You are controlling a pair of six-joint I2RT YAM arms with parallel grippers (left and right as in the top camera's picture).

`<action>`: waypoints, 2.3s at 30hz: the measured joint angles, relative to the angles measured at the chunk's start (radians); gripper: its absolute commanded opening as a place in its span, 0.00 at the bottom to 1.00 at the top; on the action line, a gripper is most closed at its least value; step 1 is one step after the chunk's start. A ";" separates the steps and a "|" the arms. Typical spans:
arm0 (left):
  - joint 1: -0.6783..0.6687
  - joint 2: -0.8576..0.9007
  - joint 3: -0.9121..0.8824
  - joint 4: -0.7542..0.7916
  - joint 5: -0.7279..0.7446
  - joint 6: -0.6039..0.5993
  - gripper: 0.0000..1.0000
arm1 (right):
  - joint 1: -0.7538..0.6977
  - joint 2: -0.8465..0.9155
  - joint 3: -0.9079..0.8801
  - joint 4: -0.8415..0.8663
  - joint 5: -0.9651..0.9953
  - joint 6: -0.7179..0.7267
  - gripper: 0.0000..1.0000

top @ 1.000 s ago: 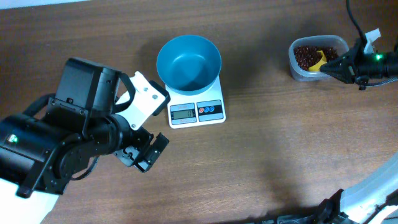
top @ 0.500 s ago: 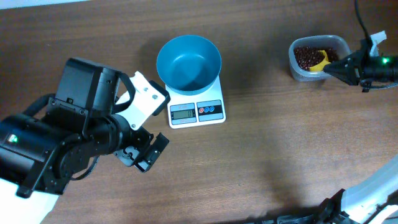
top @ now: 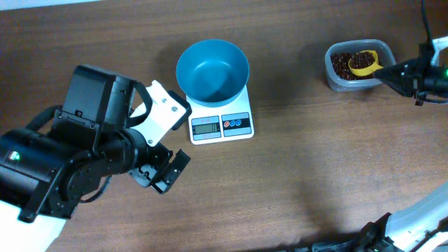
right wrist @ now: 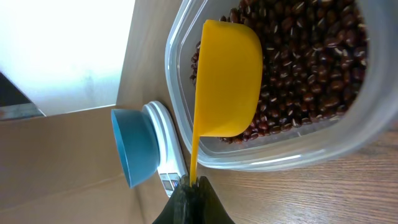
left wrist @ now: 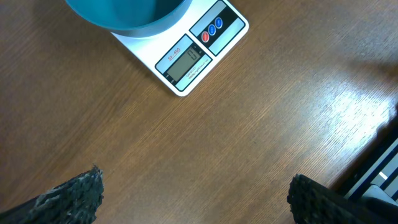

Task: Scoop item into bowl and weigh 50g on scale
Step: 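Dip the scoop into the red beans with the right gripper, then lift the filled scoop and carry it toward the teal bowl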

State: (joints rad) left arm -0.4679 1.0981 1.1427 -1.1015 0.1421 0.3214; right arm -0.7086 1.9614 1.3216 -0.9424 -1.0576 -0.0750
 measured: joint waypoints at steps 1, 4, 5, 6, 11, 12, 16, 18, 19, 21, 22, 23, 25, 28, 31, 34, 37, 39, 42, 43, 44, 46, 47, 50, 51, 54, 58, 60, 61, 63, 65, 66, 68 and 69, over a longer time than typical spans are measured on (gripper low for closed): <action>0.000 0.000 0.000 0.000 0.000 0.000 0.99 | -0.009 0.000 0.000 -0.002 -0.004 -0.004 0.04; 0.000 0.000 0.000 0.000 0.000 0.000 0.99 | -0.034 0.000 -0.001 -0.041 -0.017 -0.030 0.04; 0.000 0.000 0.000 0.000 0.000 0.000 0.99 | -0.042 0.000 -0.001 -0.063 -0.019 -0.045 0.04; 0.000 0.000 0.000 0.000 0.000 0.000 0.99 | -0.049 0.000 -0.002 -0.081 -0.026 -0.058 0.04; 0.000 0.000 0.000 0.000 0.000 0.000 0.99 | -0.085 0.000 -0.004 -0.102 -0.083 -0.102 0.04; 0.000 0.000 0.000 0.000 0.000 0.000 0.99 | -0.090 0.000 -0.004 -0.102 -0.093 -0.108 0.04; 0.000 0.000 0.000 0.000 0.000 0.000 0.99 | -0.095 0.000 -0.004 -0.110 -0.101 -0.111 0.04; 0.000 0.000 0.000 0.000 0.000 0.000 0.99 | -0.107 0.000 -0.005 -0.132 -0.123 -0.127 0.04; 0.000 0.000 0.000 0.000 0.000 0.000 0.99 | -0.120 0.000 -0.006 -0.142 -0.138 -0.143 0.04; 0.000 0.000 0.000 0.000 0.000 0.000 0.99 | -0.133 0.000 -0.007 -0.143 -0.146 -0.150 0.04; 0.000 0.000 0.000 0.000 0.000 0.000 0.99 | -0.140 0.000 -0.012 -0.143 -0.152 -0.153 0.04; 0.000 0.000 0.000 0.000 0.000 0.000 0.99 | -0.150 0.000 -0.024 -0.143 -0.167 -0.166 0.04; 0.000 0.000 0.000 0.000 0.000 0.000 0.99 | -0.159 0.000 -0.053 -0.144 -0.212 -0.194 0.04; 0.000 0.000 0.000 0.000 0.000 0.000 0.99 | -0.159 0.002 -0.083 -0.144 -0.237 -0.222 0.04; 0.000 0.000 0.000 0.000 0.000 0.000 0.99 | -0.159 0.002 -0.090 -0.144 -0.259 -0.252 0.04; 0.000 0.000 0.000 0.000 0.000 0.000 0.99 | -0.159 0.002 -0.092 -0.146 -0.292 -0.276 0.04; 0.000 0.000 0.000 0.000 0.000 0.000 0.99 | -0.159 0.002 -0.095 -0.146 -0.308 -0.285 0.04; 0.000 0.000 0.000 0.000 0.000 0.000 0.99 | -0.159 0.002 -0.095 -0.146 -0.339 -0.292 0.04; 0.000 0.000 0.000 0.000 0.000 0.000 0.99 | -0.159 0.002 -0.095 -0.146 -0.372 -0.292 0.04; 0.000 0.000 0.000 0.000 0.000 0.000 0.99 | -0.159 0.002 -0.095 -0.147 -0.383 -0.293 0.04; 0.000 0.000 0.000 0.000 0.000 0.000 0.99 | -0.159 0.002 -0.095 -0.147 -0.400 -0.294 0.04; 0.000 0.000 0.000 0.000 0.000 0.000 0.99 | -0.159 0.002 -0.095 -0.147 -0.421 -0.294 0.04; 0.000 0.000 0.000 0.000 0.000 0.000 0.99 | -0.159 0.002 -0.095 -0.151 -0.432 -0.295 0.04; 0.000 0.000 0.000 0.000 0.000 0.000 0.99 | -0.149 0.002 -0.095 -0.167 -0.442 -0.295 0.04; 0.000 0.000 0.000 0.000 0.000 0.000 0.99 | -0.135 0.002 -0.095 -0.169 -0.446 -0.294 0.04; 0.000 0.000 0.000 0.000 0.000 0.000 0.99 | -0.060 0.002 -0.095 -0.169 -0.452 -0.295 0.04; 0.000 0.000 0.000 0.000 0.000 0.000 0.99 | 0.053 0.002 -0.095 -0.169 -0.452 -0.295 0.04; 0.000 0.000 0.000 0.000 0.000 0.000 0.99 | 0.108 0.002 -0.095 -0.169 -0.452 -0.295 0.04; 0.000 0.000 0.000 0.000 0.000 0.000 0.99 | 0.134 0.002 -0.095 -0.169 -0.452 -0.295 0.04; 0.000 0.000 0.000 0.000 0.000 0.000 0.99 | 0.191 0.002 -0.095 -0.169 -0.452 -0.295 0.04; 0.000 0.000 0.000 0.000 0.000 0.000 0.99 | 0.225 0.002 -0.095 -0.169 -0.452 -0.294 0.04; 0.000 0.000 0.000 0.000 0.000 0.000 0.99 | 0.249 0.002 -0.095 -0.169 -0.452 -0.294 0.04; 0.000 0.000 0.000 0.000 0.000 0.000 0.99 | 0.281 0.002 -0.095 -0.169 -0.452 -0.295 0.04; 0.000 0.000 0.000 0.000 0.000 0.000 0.99 | 0.301 0.002 -0.095 -0.169 -0.452 -0.295 0.04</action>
State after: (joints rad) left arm -0.4679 1.0981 1.1427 -1.1015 0.1425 0.3214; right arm -0.4080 1.9629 1.2263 -1.1114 -1.5101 -0.3698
